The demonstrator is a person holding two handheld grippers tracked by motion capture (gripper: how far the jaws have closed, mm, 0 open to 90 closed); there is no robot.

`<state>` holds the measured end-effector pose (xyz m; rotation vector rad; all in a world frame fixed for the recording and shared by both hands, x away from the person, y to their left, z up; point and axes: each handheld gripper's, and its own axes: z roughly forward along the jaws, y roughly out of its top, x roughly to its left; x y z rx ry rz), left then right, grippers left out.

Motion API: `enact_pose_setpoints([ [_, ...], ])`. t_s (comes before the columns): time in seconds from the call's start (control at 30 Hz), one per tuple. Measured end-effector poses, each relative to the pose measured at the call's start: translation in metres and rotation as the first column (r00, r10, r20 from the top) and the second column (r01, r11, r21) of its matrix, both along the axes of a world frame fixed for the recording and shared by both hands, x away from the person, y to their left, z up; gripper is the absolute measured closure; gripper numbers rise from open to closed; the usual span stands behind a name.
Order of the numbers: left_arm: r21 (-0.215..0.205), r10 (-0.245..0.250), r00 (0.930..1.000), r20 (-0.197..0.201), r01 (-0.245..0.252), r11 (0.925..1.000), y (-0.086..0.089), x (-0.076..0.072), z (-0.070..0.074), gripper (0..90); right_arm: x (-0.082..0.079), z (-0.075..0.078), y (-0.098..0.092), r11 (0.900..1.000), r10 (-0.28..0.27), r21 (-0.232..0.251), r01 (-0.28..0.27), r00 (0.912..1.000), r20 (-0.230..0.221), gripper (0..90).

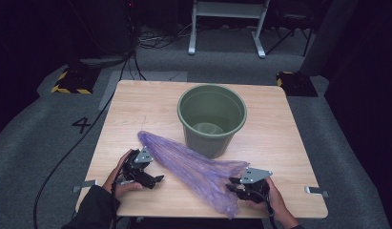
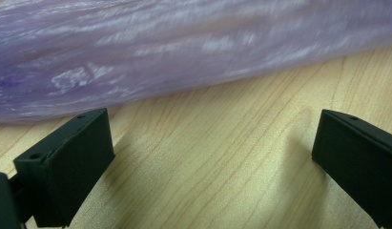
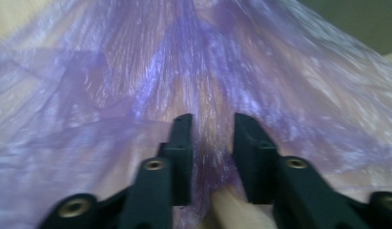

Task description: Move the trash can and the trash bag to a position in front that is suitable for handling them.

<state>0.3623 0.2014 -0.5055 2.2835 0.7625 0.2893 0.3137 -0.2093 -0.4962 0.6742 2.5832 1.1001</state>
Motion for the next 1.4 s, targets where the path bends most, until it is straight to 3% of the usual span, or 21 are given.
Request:
enact_pose_setpoints([
  [0.13, 0.0, -0.009, 1.0, -0.002, 0.009, 1.0, 0.001, 0.0, 0.0, 0.0, 0.009, -0.001, -0.011, 0.999, -0.054, -0.006, 0.054, 0.9984, 0.018, 83.2],
  [0.3, -0.002, -0.015, 0.9999, -0.001, 0.015, 0.9999, 0.003, 0.0, 0.0, 0.0, 0.026, -0.001, -0.036, 0.991, -0.135, 0.004, 0.135, 0.9906, 0.02, 84.5],
  [0.5, 0.0, -0.02, 0.9998, 0.0, 0.02, 0.9998, 0.006, 0.0, 0.0, 0.0, 0.047, 0.0, -0.067, 0.969, -0.246, -0.02, 0.247, 0.9674, 0.061, 82.1],
  [0.57, -0.001, -0.021, 0.9998, -0.001, 0.021, 0.9998, 0.007, 0.0, 0.0, 0.0, 0.053, 0.002, -0.078, 0.958, -0.285, -0.02, 0.287, 0.9552, 0.081, 79.3],
  [0.6, -0.002, -0.023, 0.9997, 0.0, 0.023, 0.9997, 0.007, 0.0, 0.0, 0.0, 0.061, 0.005, -0.089, 0.942, -0.331, -0.014, 0.334, 0.9388, 0.093, 73.6],
  [0.63, -0.002, -0.023, 0.9997, 0.001, 0.023, 0.9997, 0.007, 0.0, 0.0, 0.0, 0.061, 0.005, -0.089, 0.942, -0.331, -0.014, 0.334, 0.9388, 0.093, 73.6],
  [0.67, -0.002, -0.023, 0.9997, 0.0, 0.023, 0.9997, 0.007, 0.0, 0.0, 0.0, 0.064, 0.006, -0.092, 0.936, -0.348, -0.02, 0.352, 0.9318, 0.102, 69.1],
  [0.7, -0.002, -0.023, 0.9997, 0.0, 0.023, 0.9997, 0.007, 0.0, 0.0, 0.0, 0.068, 0.007, -0.098, 0.923, -0.381, -0.017, 0.385, 0.9181, 0.11, 60.7],
  [0.77, -0.002, -0.023, 0.9997, 0.001, 0.023, 0.9997, 0.007, 0.0, 0.0, 0.0, 0.073, 0.008, -0.106, 0.913, -0.407, 0.01, 0.408, 0.9083, 0.098, 50.6],
  [0.83, -0.003, -0.023, 0.9997, 0.0, 0.023, 0.9997, 0.007, 0.0, 0.0, 0.0, 0.077, 0.012, -0.113, 0.896, -0.444, 0.026, 0.444, 0.8914, 0.09, 40.8],
  [0.9, -0.001, -0.023, 0.9997, 0.0, 0.023, 0.9997, 0.007, 0.0, 0.0, 0.0, 0.077, 0.018, -0.119, 0.894, -0.449, 0.056, 0.445, 0.8896, 0.086, 37.9],
  [0.97, 0.0, -0.025, 0.9997, 0.0, 0.025, 0.9997, 0.006, 0.0, 0.0, 0.0, 0.075, 0.025, -0.125, 0.886, -0.462, 0.082, 0.456, 0.8824, 0.09, 33.5],
  [1.07, -0.001, -0.032, 0.9995, -0.001, 0.032, 0.9995, 0.004, -0.001, 0.0, 0.0, 0.072, 0.035, -0.133, 0.867, -0.496, 0.113, 0.486, 0.8621, 0.102, 28.4],
  [1.17, 0.0, -0.042, 0.9991, 0.002, 0.042, 0.9991, 0.002, -0.001, 0.0, 0.1, 0.066, 0.048, -0.14, 0.855, -0.512, 0.163, 0.493, 0.8525, 0.106, 27.7],
  [1.27, 0.0, -0.046, 0.9989, 0.001, 0.046, 0.9989, 0.0, -0.002, 0.0, 0.2, 0.055, 0.062, -0.139, 0.857, -0.507, 0.18, 0.483, 0.8533, 0.122, 28.0],
  [1.3, -0.001, -0.049, 0.9988, 0.002, 0.049, 0.9988, -0.001, -0.002, 0.0, 0.2, 0.051, 0.066, -0.137, 0.862, -0.497, 0.187, 0.471, 0.8584, 0.128, 28.1],
  [1.33, 0.0, -0.053, 0.9986, 0.003, 0.053, 0.9986, -0.002, -0.002, 0.0, 0.3, 0.046, 0.069, -0.133, 0.871, -0.478, 0.196, 0.451, 0.8697, 0.123, 28.4],
  [1.4, 0.0, -0.061, 0.9981, 0.003, 0.061, 0.9981, -0.003, -0.002, 0.0, 0.4, 0.034, 0.073, -0.12, 0.892, -0.441, 0.169, 0.419, 0.8895, 0.12, 27.5],
])
